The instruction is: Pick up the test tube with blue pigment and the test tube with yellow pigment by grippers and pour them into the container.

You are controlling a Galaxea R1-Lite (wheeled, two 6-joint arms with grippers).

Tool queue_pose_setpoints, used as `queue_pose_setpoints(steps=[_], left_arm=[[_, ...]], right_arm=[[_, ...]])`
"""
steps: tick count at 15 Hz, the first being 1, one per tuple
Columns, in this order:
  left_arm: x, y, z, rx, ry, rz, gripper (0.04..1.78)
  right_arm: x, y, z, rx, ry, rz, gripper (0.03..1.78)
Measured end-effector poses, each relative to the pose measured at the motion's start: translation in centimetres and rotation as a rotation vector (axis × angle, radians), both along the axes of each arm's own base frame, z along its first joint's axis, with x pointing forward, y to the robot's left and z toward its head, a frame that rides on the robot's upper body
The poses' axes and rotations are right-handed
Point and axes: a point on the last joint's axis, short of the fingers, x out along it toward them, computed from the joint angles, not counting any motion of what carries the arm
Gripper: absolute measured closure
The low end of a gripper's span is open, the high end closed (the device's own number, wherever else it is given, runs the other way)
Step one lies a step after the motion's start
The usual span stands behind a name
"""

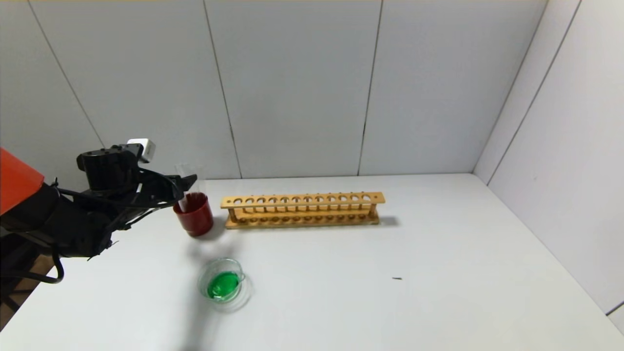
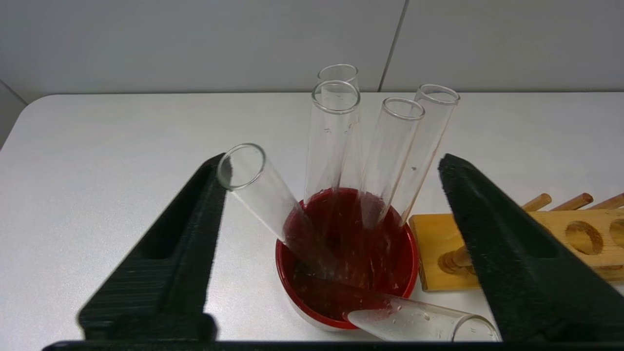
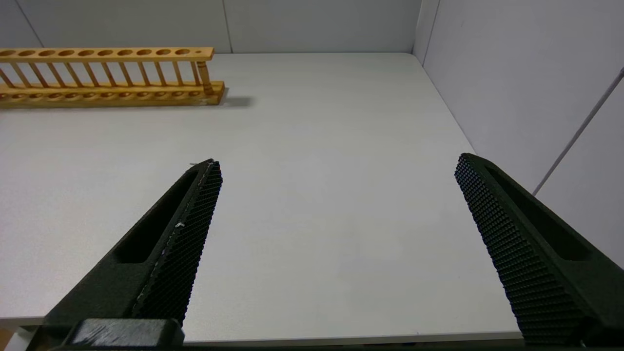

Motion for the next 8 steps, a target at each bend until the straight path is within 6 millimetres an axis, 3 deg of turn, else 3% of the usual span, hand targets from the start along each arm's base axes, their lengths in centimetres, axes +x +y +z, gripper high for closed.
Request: queue_pose_setpoints(steps=[3,8], left_arm=[[-0.01,-0.10,0.00,0.000,0.001,-0.003,0.08],[-0.08,-0.64,0.82,0.001,-0.020,-0.017,0.07]], right_arm=[[0.00,0.00,0.00,0.000,0.000,0.000,0.06],[0.00,0.00,0.00,0.000,0.000,0.000,0.06]])
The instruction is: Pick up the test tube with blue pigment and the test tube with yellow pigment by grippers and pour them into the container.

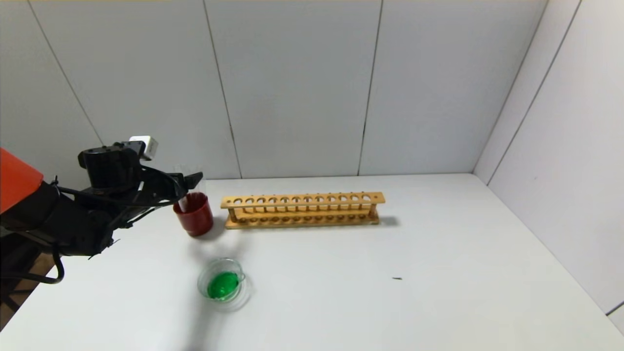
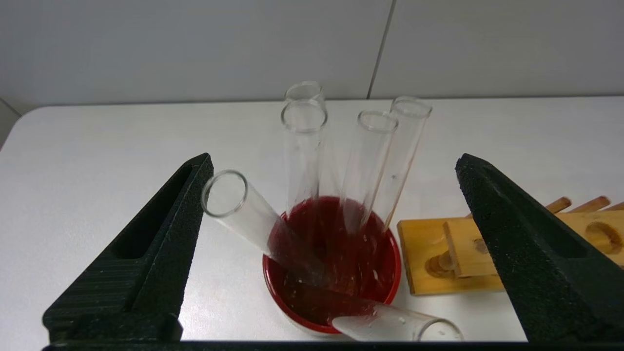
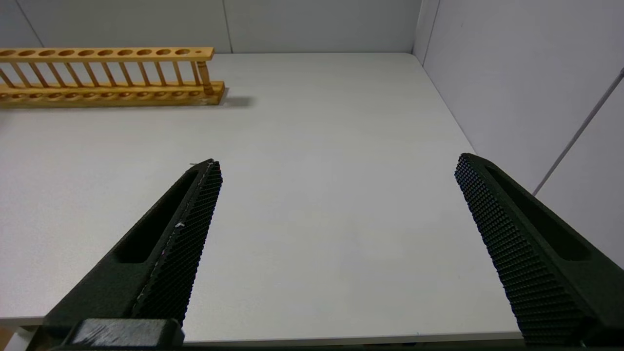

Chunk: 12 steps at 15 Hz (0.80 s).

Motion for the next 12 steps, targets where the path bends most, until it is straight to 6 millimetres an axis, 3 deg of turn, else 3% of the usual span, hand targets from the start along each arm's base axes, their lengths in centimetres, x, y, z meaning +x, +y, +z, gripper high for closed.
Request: queue_pose_setpoints(steps=[7,12], left_arm=[[-2.3,-0.6,5.0,0.004,-0.051,-0.016,0.07],[-6.0,-1.2,9.9,0.022,-0.110,-0.039,0.07]], right_arm=[[0.0,0.0,0.0,0.000,0.000,0.000,0.06],[0.0,0.0,0.0,0.000,0.000,0.000,0.06]])
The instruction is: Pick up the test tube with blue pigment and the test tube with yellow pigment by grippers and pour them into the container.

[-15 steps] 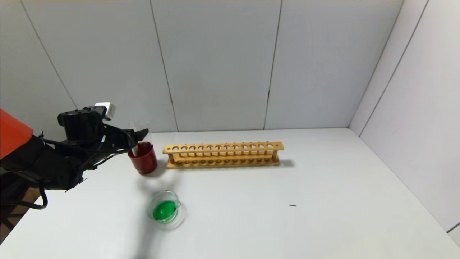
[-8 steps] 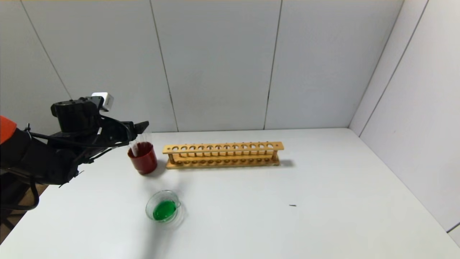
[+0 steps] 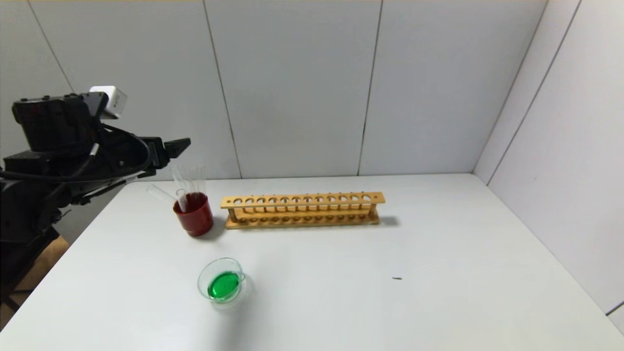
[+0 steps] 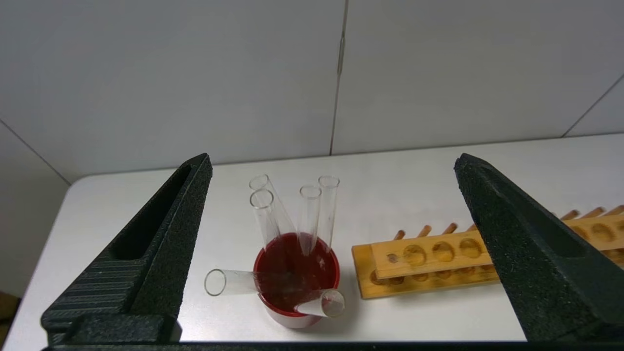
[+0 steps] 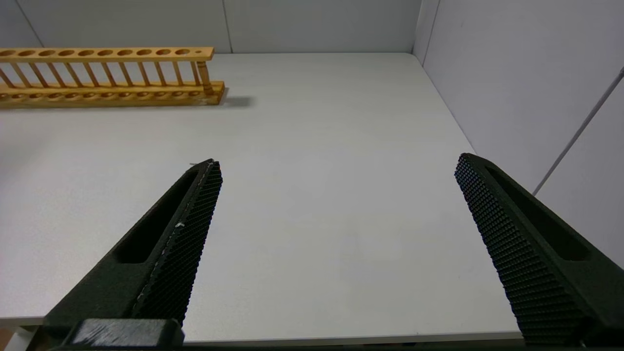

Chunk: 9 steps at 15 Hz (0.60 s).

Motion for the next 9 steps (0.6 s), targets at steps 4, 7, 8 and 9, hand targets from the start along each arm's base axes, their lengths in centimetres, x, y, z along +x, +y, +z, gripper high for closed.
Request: queue_pose_setpoints(steps=[4,7,8,9], left_arm=[[-7.4,0.1,6.2,0.021,-0.106,0.001,0.07],[-16.5,0.2,8.9,0.043,-0.152,0.000,0.07],[-19.8,0.3,8.8,0.047,-0.160,-0.002,0.07],[-22.8,0.4,8.1,0.050,-0.164,-0.005,0.07]], right_arm=[[0.0,0.0,0.0,0.000,0.000,0.000,0.06],[0.0,0.0,0.0,0.000,0.000,0.000,0.06],[0.0,0.0,0.0,0.000,0.000,0.000,0.06],[0.0,0.0,0.0,0.000,0.000,0.000,0.06]])
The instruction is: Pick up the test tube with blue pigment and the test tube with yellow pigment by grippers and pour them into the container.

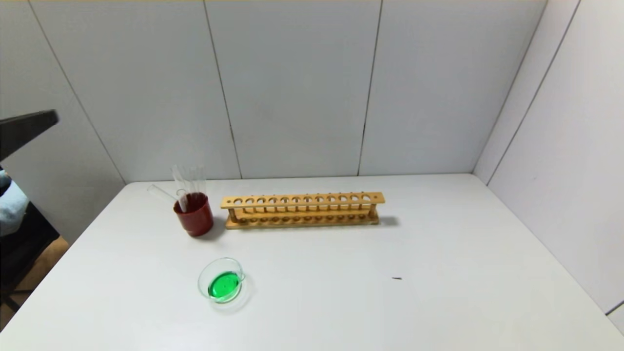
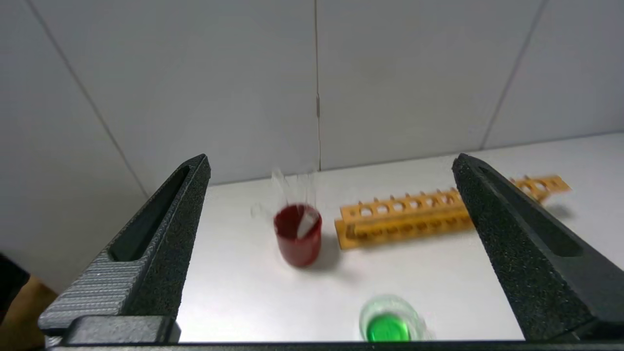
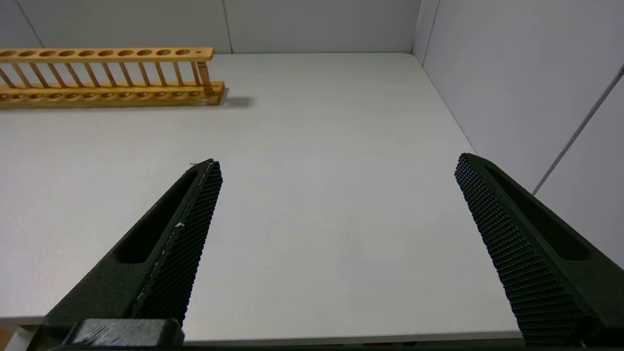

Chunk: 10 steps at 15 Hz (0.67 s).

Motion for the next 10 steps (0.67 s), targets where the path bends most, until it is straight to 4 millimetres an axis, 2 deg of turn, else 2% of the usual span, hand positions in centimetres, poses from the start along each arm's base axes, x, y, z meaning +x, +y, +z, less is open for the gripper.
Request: queue_pose_setpoints(steps=[3,5,7,10], left_arm=[[-7.7,0.1,-3.9,0.004,-0.060,-0.007,0.07],[-11.3,0.2,-7.0,0.006,-0.109,-0.004,0.07],[-13.2,0.2,-10.9,-0.001,-0.097,0.003,0.07],[-12.6,0.2,-16.6,-0.049,-0.020,0.013,0.07]], right_arm=[[0.0,0.0,0.0,0.000,0.000,0.000,0.06],[0.0,0.0,0.0,0.000,0.000,0.000,0.06],[0.0,0.0,0.0,0.000,0.000,0.000,0.06],[0.0,0.0,0.0,0.000,0.000,0.000,0.06]])
